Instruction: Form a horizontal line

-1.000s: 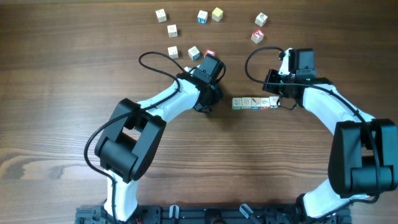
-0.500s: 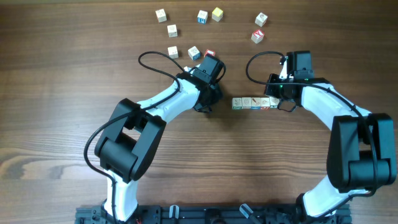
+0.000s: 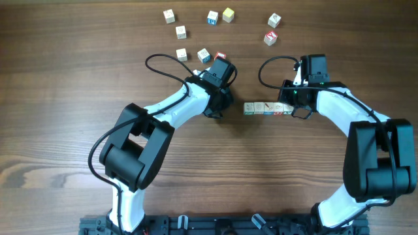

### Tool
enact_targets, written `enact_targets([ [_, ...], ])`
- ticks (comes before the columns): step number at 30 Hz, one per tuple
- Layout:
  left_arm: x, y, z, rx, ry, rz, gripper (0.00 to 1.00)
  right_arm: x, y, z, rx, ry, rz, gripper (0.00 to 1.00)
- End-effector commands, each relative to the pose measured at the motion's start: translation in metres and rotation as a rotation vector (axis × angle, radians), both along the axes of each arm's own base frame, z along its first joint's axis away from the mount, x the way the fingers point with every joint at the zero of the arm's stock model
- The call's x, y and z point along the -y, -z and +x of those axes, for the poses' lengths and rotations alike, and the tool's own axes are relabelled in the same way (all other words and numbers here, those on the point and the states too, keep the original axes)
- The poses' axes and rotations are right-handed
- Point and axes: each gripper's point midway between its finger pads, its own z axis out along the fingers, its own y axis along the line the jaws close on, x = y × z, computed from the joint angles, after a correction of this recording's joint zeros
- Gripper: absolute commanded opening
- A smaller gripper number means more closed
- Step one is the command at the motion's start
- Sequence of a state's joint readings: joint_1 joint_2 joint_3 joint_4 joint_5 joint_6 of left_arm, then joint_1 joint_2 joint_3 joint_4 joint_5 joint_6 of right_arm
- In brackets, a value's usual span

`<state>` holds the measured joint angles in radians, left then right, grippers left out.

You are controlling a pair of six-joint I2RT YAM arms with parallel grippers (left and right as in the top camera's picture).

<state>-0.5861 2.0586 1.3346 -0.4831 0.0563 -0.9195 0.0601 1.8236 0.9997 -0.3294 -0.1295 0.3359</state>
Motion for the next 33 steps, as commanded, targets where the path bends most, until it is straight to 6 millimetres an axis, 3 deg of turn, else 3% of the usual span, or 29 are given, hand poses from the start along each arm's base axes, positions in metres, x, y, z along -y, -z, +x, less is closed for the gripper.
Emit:
enact_targets([
  [1, -0.0227, 0.0246, -0.008, -0.04, -0.03, 0.092, 0.1, 0.0032, 0.0006, 0.0041, 0.001, 0.016, -0.013, 0.04],
  [33, -0.0227, 0.0246, -0.008, -0.041, -0.03, 0.092, 0.09, 0.0032, -0.0011, 0.0077, 0.017, 0.016, -0.012, 0.04],
])
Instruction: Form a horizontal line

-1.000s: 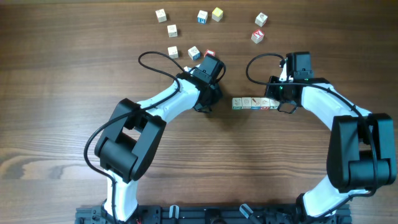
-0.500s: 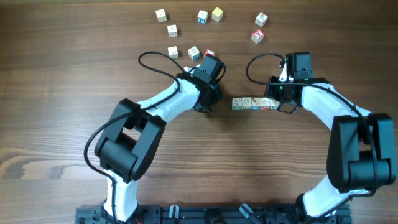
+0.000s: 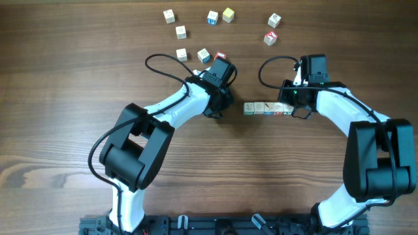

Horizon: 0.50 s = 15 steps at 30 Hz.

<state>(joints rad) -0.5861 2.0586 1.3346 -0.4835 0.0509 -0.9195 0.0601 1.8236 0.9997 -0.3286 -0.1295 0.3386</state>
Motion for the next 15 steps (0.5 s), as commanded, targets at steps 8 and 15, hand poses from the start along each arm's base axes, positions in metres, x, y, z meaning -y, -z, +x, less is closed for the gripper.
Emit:
enact_targets([
  [8, -0.022, 0.025, -0.008, -0.043, -0.028, 0.087, 0.09, -0.004, -0.015, 0.032, 0.13, -0.002, 0.024, 0.04],
  [15, -0.025, 0.025, -0.007, -0.038, -0.035, 0.097, 0.08, -0.029, -0.026, 0.037, 0.161, -0.045, 0.173, 0.04],
])
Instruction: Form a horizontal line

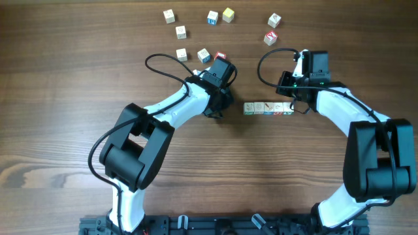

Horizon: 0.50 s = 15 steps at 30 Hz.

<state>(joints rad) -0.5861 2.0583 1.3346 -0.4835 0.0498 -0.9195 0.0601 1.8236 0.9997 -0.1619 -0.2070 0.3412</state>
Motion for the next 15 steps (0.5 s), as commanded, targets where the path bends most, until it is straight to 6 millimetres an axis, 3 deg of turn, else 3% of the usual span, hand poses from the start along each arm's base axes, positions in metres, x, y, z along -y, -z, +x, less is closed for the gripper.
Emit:
enact_targets([
  [1, -0.028, 0.025, -0.006, -0.036, -0.041, 0.106, 0.07, -0.015, -0.004, 0.003, -0.006, -0.009, 0.103, 0.04],
  [6, -0.047, 0.026, -0.002, -0.046, -0.081, 0.143, 0.05, -0.019, -0.005, 0.002, -0.01, -0.011, 0.122, 0.04],
  [8, -0.069, 0.028, 0.0, -0.066, -0.123, 0.185, 0.04, -0.024, -0.002, 0.004, -0.011, -0.01, 0.134, 0.04],
  [15, -0.106, 0.031, 0.001, -0.124, -0.203, 0.214, 0.04, -0.046, -0.001, 0.004, -0.003, -0.04, 0.149, 0.04],
])
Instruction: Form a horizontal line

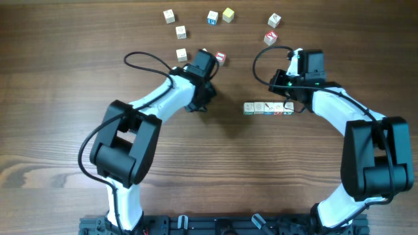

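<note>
A short row of several small picture blocks (268,108) lies left to right in the middle of the wooden table (59,130). My right gripper (291,79) hangs just behind the row's right end; its fingers are hidden under the wrist. My left gripper (198,73) sits further left, among the nearest loose blocks, between a white block (181,55) and a red-topped block (220,58). Its fingers are hidden too, so whether it is open or shut on anything cannot be told.
More loose blocks lie along the far edge: two white ones (169,15) (181,31), a blue-marked one (212,17), a yellow one (227,14), and two red-marked ones (274,21) (270,38). Black cables loop off both wrists.
My left gripper has moved left and toward the far side, now covering the spot where a blue-and-white loose block lay. My right gripper has drawn slightly further back from the row.
At the two oldest moments my left gripper hovered just left of the row and my right gripper sat at the row's right end. Then the right gripper was a little behind the row. Now the left gripper is over the near loose blocks. The row has not moved.
</note>
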### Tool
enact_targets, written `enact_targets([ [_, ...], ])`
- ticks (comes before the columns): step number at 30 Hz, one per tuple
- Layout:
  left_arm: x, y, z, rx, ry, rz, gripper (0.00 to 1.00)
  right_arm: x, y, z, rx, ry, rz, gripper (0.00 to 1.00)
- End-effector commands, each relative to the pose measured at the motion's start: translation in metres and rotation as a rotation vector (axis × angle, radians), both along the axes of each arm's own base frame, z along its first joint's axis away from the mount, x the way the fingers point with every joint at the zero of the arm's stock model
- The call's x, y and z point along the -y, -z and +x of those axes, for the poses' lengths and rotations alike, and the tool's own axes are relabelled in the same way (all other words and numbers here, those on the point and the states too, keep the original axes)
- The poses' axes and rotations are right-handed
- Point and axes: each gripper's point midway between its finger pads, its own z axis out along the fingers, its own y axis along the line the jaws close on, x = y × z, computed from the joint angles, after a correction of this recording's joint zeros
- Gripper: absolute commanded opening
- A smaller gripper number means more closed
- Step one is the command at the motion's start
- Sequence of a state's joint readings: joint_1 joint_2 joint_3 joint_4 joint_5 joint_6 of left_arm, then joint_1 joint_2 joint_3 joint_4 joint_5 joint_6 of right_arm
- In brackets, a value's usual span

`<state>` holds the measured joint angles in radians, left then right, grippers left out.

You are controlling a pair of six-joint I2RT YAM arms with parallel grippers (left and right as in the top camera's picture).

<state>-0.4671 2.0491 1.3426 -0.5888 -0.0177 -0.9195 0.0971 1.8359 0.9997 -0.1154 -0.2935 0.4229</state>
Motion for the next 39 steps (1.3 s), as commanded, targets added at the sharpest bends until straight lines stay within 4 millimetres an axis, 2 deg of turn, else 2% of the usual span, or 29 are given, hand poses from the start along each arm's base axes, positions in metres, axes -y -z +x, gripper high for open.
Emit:
enact_targets([
  [1, -0.043, 0.029, -0.014, -0.09, -0.071, 0.112, 0.04, -0.018, 0.002, 0.002, -0.003, -0.026, 0.033, 0.04],
  [12, -0.041, 0.029, -0.016, -0.094, -0.065, 0.114, 0.06, -0.043, 0.006, -0.009, -0.036, -0.065, 0.042, 0.04],
  [18, -0.041, 0.029, -0.016, -0.094, -0.064, 0.115, 0.05, -0.05, 0.006, -0.012, -0.04, -0.073, 0.04, 0.04],
  [39, -0.041, 0.029, -0.016, -0.093, -0.065, 0.114, 0.06, -0.048, 0.018, -0.033, -0.147, -0.063, 0.037, 0.04],
])
